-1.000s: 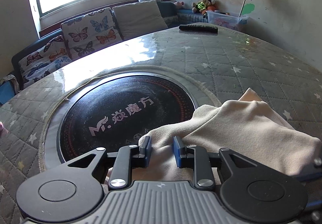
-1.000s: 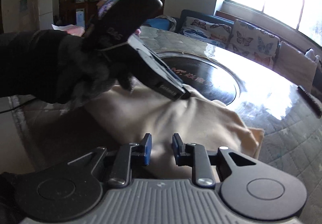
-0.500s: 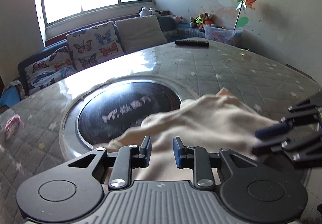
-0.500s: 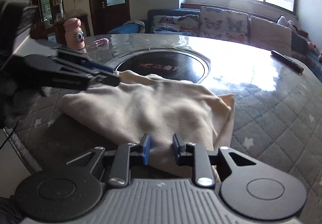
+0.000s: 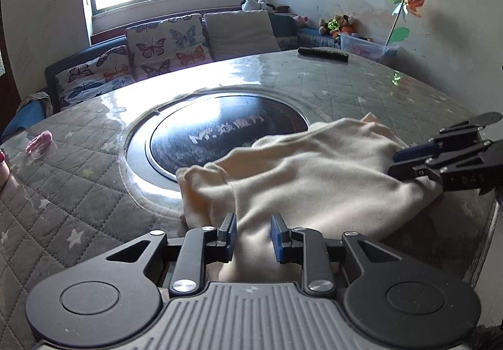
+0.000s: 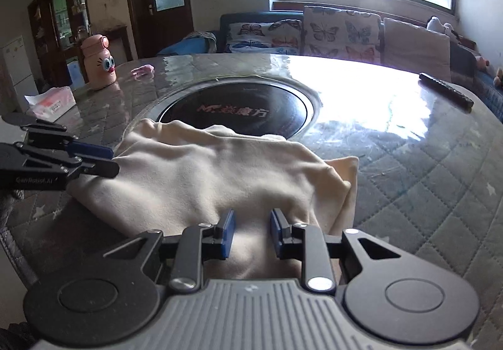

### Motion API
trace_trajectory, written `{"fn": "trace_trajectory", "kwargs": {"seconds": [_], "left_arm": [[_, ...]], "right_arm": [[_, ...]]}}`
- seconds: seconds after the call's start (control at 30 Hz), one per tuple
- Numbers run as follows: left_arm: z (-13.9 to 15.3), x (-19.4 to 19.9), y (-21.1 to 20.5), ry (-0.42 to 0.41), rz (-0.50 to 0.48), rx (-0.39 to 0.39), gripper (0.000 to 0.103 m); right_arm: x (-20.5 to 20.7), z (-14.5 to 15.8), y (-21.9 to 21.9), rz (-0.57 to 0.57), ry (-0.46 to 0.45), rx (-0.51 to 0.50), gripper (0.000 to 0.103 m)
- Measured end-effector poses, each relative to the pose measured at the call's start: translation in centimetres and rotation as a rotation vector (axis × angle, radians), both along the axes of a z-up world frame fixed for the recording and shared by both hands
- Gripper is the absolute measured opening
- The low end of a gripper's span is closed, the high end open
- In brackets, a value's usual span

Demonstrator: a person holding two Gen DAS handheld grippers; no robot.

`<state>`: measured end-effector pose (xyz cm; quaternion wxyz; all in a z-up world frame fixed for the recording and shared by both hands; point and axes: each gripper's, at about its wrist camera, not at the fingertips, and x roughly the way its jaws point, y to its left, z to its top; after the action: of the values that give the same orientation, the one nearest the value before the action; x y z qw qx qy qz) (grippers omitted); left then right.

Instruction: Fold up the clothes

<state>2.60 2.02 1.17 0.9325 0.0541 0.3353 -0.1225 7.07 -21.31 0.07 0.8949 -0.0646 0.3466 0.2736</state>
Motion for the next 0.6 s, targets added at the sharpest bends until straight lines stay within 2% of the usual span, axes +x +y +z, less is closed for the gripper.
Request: {"fn": "trace_trajectory", "kwargs": {"seconds": [0.13, 0.33, 0.43, 0.6], "left_arm": [[0.3, 1.7, -0.2, -0.008, 0.004, -0.015, 0.027], [-1.1, 3.8, 1.3, 0.036, 0.06, -0.023, 0.026], [-0.7, 3.8, 2.0, 0.033, 0.07, -0.026, 0.027], [0.1, 4.9, 1.8, 0.008, 0.07, -0.025, 0.027]], "right_arm": [[1.1, 0.3, 0.0, -0.015, -0.006, 0.009, 0.026], [2.9, 0.2, -0.3, -0.046, -0.003, 0.013, 0.026], [3.3, 0.1, -1.0, -0.06, 0.017, 0.035, 0.026], [4.3, 0.9, -0.7, -0.069, -0.011, 0.036, 0.026]]}}
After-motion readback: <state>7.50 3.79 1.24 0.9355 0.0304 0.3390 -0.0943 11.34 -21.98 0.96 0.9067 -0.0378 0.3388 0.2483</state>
